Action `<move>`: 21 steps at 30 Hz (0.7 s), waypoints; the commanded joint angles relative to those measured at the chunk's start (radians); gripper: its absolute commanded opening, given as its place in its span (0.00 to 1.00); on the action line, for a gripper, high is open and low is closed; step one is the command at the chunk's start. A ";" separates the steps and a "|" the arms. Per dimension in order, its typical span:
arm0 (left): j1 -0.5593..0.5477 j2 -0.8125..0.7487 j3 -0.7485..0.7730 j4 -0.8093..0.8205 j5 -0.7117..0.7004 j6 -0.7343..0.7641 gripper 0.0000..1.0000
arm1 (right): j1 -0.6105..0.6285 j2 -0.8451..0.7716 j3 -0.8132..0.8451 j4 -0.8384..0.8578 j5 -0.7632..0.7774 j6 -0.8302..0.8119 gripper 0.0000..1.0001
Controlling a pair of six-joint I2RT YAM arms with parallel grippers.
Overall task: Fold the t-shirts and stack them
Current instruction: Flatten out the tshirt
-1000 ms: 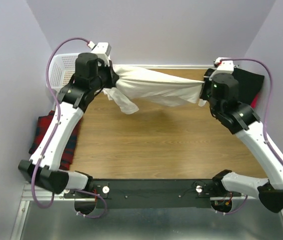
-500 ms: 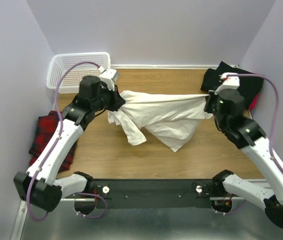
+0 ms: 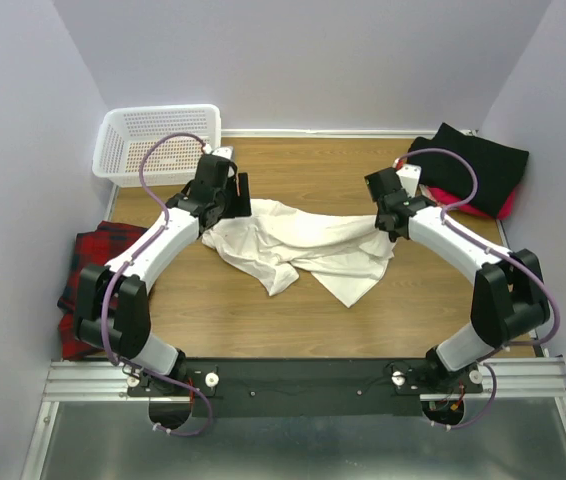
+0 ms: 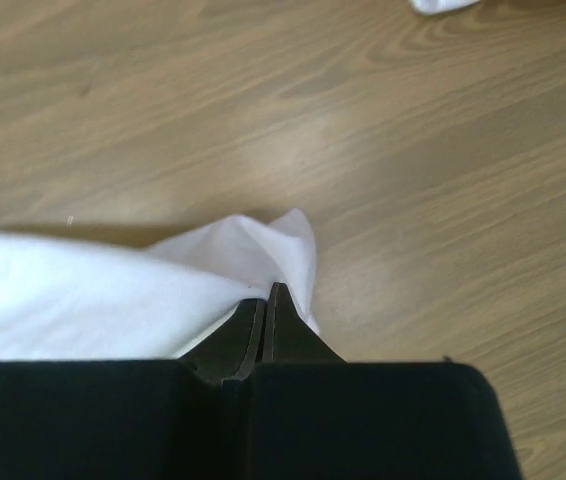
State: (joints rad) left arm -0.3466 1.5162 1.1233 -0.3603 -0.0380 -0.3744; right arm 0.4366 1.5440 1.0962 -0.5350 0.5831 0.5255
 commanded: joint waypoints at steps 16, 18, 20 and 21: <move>-0.143 -0.169 -0.049 -0.037 0.157 0.040 0.78 | -0.292 0.574 0.530 0.063 -0.140 0.031 0.01; -0.183 -0.175 -0.071 -0.037 0.184 0.019 0.78 | -0.291 0.599 0.576 0.063 -0.160 0.031 0.01; -0.204 -0.180 -0.092 -0.031 0.210 -0.023 0.78 | -0.292 0.623 0.599 0.064 -0.181 0.027 0.01; -0.227 -0.179 -0.102 -0.023 0.213 -0.040 0.78 | -0.291 0.631 0.605 0.063 -0.184 0.024 0.01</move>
State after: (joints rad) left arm -0.5198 1.3628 1.0576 -0.3843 0.0834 -0.3508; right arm 0.1421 2.1315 1.6283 -0.4858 0.4637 0.5571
